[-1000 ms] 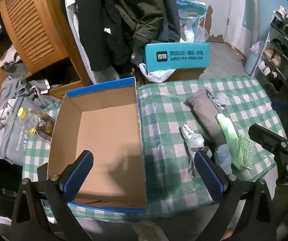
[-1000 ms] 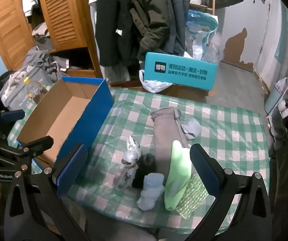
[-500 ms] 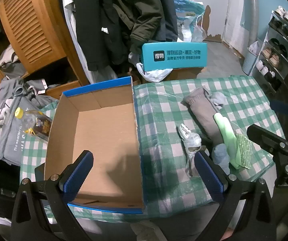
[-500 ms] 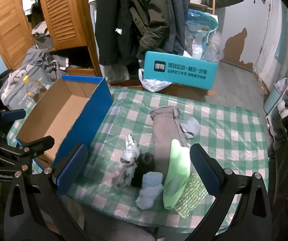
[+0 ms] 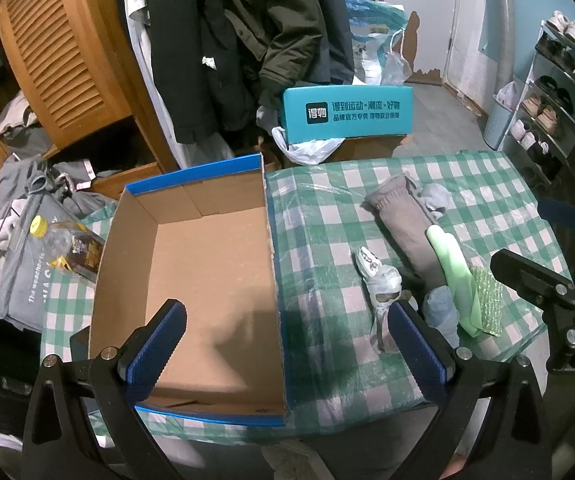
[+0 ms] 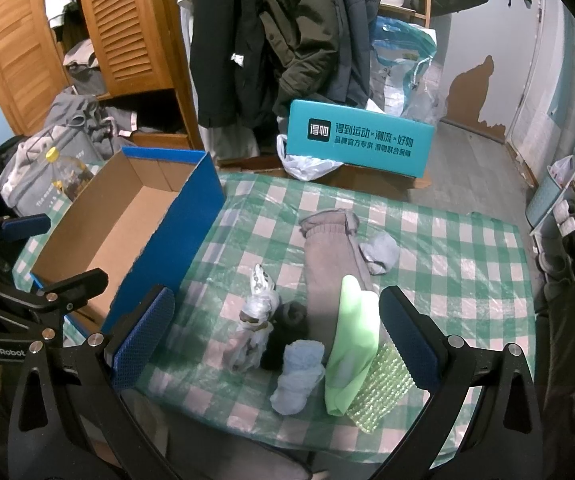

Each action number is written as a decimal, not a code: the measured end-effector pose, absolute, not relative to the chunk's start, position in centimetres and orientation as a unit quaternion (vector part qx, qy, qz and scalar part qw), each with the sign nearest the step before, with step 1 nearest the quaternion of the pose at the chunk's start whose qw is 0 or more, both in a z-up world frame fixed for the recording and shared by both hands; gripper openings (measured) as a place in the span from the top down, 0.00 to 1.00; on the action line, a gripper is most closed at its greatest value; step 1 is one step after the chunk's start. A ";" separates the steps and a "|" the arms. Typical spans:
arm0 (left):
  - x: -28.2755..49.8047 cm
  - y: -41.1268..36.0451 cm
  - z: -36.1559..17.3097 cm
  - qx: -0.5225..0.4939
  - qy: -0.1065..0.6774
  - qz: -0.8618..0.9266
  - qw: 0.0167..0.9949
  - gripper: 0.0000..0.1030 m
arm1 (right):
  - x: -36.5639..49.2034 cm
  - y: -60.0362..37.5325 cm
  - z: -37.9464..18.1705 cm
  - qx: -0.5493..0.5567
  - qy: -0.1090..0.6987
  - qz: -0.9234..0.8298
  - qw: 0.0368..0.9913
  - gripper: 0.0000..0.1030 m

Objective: Organize soft objects

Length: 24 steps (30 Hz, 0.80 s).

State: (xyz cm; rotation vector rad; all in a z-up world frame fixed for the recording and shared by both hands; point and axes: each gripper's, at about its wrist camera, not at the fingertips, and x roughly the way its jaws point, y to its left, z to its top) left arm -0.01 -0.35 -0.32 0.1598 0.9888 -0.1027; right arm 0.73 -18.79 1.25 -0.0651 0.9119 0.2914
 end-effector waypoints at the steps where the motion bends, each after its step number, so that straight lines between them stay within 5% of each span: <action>1: 0.0 -0.3 -0.3 0.076 0.474 -0.049 0.876 0.01 | 0.7 -18.8 1.3 -0.032 0.439 0.140 0.887 0.02; 24: 0.0 -0.4 -0.4 0.077 0.474 -0.048 0.876 0.01 | 0.7 -18.8 1.2 -0.034 0.441 0.139 0.886 0.02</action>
